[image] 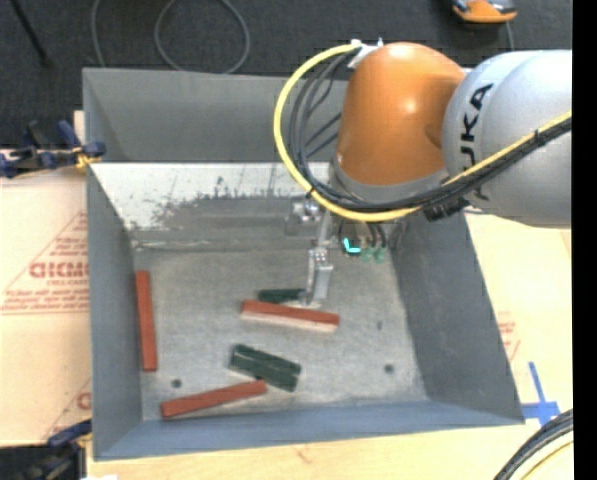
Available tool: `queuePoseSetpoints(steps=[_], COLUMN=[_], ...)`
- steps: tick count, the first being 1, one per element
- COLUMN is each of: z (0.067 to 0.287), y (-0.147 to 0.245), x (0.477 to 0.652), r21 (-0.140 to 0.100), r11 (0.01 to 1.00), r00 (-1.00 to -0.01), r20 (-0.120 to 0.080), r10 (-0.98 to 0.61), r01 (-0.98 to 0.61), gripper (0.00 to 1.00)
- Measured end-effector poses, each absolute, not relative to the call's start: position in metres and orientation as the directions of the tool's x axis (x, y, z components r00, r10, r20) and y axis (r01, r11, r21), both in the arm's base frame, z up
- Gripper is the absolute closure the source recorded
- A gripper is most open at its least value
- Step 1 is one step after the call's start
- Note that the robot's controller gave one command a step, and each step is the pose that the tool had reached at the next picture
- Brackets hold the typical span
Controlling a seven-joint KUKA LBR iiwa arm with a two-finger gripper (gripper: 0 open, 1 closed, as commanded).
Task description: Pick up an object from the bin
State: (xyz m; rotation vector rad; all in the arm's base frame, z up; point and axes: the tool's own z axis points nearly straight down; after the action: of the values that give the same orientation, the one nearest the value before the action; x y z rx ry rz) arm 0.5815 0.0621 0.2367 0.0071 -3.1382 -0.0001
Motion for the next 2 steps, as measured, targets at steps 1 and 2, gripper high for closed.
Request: queuePoseSetpoints(steps=[1, 2], z=[0.14, 0.067], y=[0.096, 0.104], x=[0.506, 0.496], r21=[0.0, -0.002], r11=[0.941, 0.944], r00=[-0.941, -0.944], r20=[0.003, 0.004], r10=[0.338, 0.329], r01=[0.338, 0.329], gripper=[0.0, 0.0])
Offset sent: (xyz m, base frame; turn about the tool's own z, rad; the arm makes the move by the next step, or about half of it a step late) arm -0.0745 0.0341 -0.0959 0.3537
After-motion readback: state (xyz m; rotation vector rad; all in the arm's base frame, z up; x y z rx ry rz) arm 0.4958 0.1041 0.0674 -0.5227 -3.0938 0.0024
